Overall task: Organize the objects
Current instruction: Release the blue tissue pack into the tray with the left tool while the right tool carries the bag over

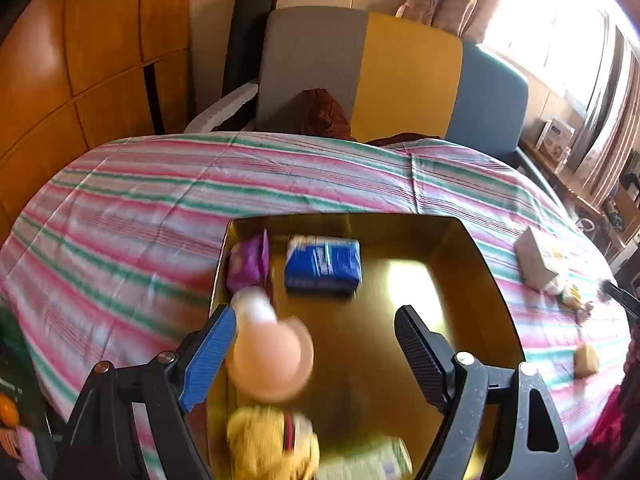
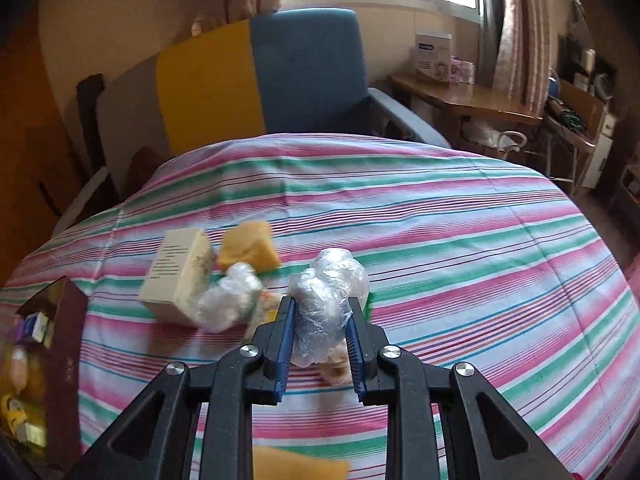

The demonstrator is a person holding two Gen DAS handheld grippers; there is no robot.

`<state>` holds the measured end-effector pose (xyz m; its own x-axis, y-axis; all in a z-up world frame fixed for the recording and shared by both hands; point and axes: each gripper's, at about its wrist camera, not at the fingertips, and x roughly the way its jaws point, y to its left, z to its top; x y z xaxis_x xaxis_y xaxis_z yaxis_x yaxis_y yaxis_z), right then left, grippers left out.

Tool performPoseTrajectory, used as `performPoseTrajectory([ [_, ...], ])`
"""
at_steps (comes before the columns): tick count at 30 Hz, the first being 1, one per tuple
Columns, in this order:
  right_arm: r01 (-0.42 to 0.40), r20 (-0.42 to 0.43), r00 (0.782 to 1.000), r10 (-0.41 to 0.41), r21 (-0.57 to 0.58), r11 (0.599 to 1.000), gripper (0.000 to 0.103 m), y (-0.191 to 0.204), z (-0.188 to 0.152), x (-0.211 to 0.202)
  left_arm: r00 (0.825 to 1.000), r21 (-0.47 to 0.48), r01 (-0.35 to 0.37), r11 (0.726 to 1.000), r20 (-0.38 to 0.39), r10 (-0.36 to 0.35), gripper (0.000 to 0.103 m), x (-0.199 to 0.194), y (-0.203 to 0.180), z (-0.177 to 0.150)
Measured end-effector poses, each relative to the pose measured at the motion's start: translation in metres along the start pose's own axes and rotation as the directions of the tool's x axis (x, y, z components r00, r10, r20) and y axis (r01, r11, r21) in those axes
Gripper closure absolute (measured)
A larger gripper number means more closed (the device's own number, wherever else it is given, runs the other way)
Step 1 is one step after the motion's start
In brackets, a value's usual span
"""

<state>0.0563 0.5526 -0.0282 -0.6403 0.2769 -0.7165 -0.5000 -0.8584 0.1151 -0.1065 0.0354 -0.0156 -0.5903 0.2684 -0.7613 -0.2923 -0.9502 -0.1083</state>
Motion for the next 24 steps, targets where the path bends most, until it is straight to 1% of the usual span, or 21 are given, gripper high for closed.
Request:
performPoseTrajectory([
  [3, -0.047, -0.001, 0.999, 0.047, -0.071, 0.996, 0.079, 0.031, -0.003, -0.01, 1.0, -0.011, -0.008, 1.0, 0.007, 0.008, 0.02, -0.013, 0.007, -0.016],
  [5, -0.102, -0.016, 0.995, 0.101, -0.123, 0.987, 0.079, 0.06, -0.006, -0.016, 1.0, -0.024, -0.013, 1.0, 0.003, 0.013, 0.02, -0.019, 0.014, -0.027],
  [7, -0.167, -0.034, 0.986, 0.164, -0.167, 0.972, 0.078, 0.093, -0.011, -0.022, 1.0, -0.047, -0.007, 0.999, -0.006, 0.006, 0.02, -0.022, 0.022, -0.036],
  [10, -0.284, -0.077, 0.959, 0.273, -0.234, 0.93, 0.078, 0.155, -0.021, -0.029, 1.0, -0.092, -0.008, 0.996, -0.019, 0.006, 0.02, -0.022, 0.035, -0.045],
  [13, -0.39, -0.14, 0.921, 0.364, -0.312, 0.866, 0.078, 0.222, -0.034, -0.032, 1.0, -0.13, -0.004, 0.991, -0.028, 0.0, 0.021, -0.024, 0.048, -0.053],
  [15, -0.457, -0.193, 0.889, 0.415, -0.358, 0.814, 0.078, 0.272, -0.045, -0.031, 1.0, -0.143, -0.001, 0.99, -0.022, -0.002, 0.021, -0.026, 0.054, -0.057],
  [17, -0.494, -0.234, 0.869, 0.436, -0.396, 0.774, 0.078, 0.313, -0.056, -0.025, 1.0, -0.151, 0.002, 0.988, -0.023, -0.005, 0.021, -0.026, 0.058, -0.06],
  [20, -0.546, -0.315, 0.837, 0.448, -0.408, 0.732, 0.078, 0.367, -0.073, -0.006, 1.0, -0.179, 0.01, 0.984, -0.023, -0.014, 0.021, -0.027, 0.067, -0.065],
  [24, -0.569, -0.39, 0.816, 0.426, -0.418, 0.708, 0.078, 0.422, -0.093, 0.021, 0.999, -0.202, 0.009, 0.979, -0.031, -0.016, 0.021, -0.024, 0.075, -0.071],
])
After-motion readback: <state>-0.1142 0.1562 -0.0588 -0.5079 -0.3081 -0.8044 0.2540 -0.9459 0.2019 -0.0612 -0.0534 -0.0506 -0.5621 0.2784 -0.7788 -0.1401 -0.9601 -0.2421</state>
